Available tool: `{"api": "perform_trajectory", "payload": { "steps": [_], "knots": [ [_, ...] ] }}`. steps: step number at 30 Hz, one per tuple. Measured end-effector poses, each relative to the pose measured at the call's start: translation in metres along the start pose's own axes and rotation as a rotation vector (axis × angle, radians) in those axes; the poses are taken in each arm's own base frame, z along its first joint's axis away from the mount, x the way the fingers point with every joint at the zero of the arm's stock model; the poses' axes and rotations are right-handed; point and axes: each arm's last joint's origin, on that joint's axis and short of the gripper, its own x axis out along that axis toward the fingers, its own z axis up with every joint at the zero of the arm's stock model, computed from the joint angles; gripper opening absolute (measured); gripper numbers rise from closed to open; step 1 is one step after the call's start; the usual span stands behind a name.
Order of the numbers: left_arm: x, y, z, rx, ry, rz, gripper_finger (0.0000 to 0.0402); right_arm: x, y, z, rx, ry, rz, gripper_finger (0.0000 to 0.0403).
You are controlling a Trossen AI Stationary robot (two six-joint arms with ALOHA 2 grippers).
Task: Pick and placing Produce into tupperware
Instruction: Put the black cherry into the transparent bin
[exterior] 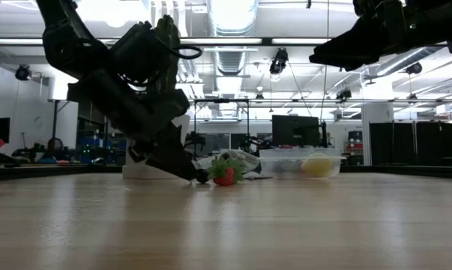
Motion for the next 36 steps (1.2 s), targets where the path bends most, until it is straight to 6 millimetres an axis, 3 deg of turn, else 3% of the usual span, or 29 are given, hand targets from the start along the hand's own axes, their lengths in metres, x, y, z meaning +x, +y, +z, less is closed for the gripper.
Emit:
{"api": "perform_trajectory", "payload": {
  "steps": [22, 26, 32, 36],
  "knots": [
    [0.007, 0.0, -0.003, -0.038, 0.02, 0.01, 0.0108, 0.0, 0.0, 0.0, 0.0, 0.0, 0.0, 0.0221],
    [0.007, 0.0, -0.003, -0.038, 0.02, 0.014, 0.0082, 0.0, 0.0, 0.0, 0.0, 0.0, 0.0, 0.0221],
    [0.007, 0.001, -0.004, -0.021, 0.026, 0.016, 0.001, 0.0, 0.0, 0.0, 0.0, 0.0, 0.0, 0.0221],
    [0.007, 0.0, -0.004, 0.012, 0.035, -0.005, 0.0001, 0.0, 0.0, 0.0, 0.0, 0.0, 0.0, 0.0221]
  ]
}}
